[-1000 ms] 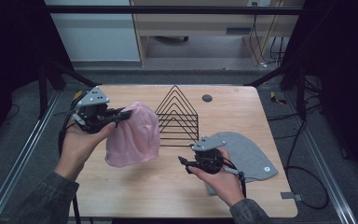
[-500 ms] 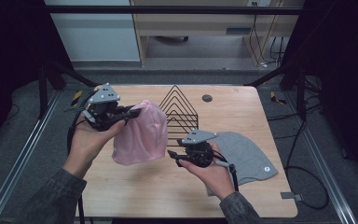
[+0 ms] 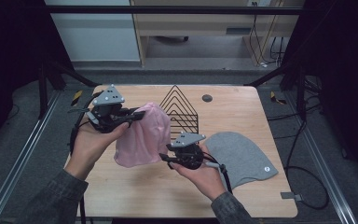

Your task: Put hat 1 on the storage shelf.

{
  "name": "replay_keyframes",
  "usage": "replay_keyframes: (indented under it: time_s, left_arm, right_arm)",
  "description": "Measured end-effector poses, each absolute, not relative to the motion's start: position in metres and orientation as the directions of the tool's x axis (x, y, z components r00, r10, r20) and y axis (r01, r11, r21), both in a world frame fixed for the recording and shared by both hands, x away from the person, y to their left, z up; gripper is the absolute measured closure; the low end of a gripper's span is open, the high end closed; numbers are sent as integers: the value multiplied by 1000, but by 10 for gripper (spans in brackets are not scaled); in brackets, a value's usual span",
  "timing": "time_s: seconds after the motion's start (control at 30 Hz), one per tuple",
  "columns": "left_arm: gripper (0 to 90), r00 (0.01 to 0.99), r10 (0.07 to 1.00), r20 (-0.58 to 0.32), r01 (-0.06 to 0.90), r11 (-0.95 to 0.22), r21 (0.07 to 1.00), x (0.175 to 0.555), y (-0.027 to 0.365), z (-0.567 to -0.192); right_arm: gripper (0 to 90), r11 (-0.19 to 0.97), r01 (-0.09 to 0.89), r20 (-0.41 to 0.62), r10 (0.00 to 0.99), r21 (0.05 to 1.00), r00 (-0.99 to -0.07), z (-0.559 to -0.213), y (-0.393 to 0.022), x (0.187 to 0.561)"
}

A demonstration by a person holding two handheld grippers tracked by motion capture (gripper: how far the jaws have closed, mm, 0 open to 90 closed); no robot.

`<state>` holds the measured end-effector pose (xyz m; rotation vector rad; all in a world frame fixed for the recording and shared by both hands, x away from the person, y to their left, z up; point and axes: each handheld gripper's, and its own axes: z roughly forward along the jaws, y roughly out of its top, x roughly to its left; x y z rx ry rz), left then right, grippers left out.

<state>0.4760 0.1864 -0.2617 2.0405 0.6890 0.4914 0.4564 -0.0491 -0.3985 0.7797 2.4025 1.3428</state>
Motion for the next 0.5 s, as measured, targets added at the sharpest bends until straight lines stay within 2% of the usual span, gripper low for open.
replay_keyframes:
  time_s: [0.2,0.4,0.5]
  left_arm:
    - [813,777,625,76,275,-446,852,471,183,-262]
    - [813,800,597,64,271,-454,849,464,176,-266]
    - [814,810,584,50,272,-450,851,462,172,-267]
  right_arm:
    - [583,417,321,19,584,850,-811,-396,-48,461]
    - [535,404,323,25,591,856,-806,-389,-51,464]
    - [548,404,321,25,589,857,-808,-387,-50,465]
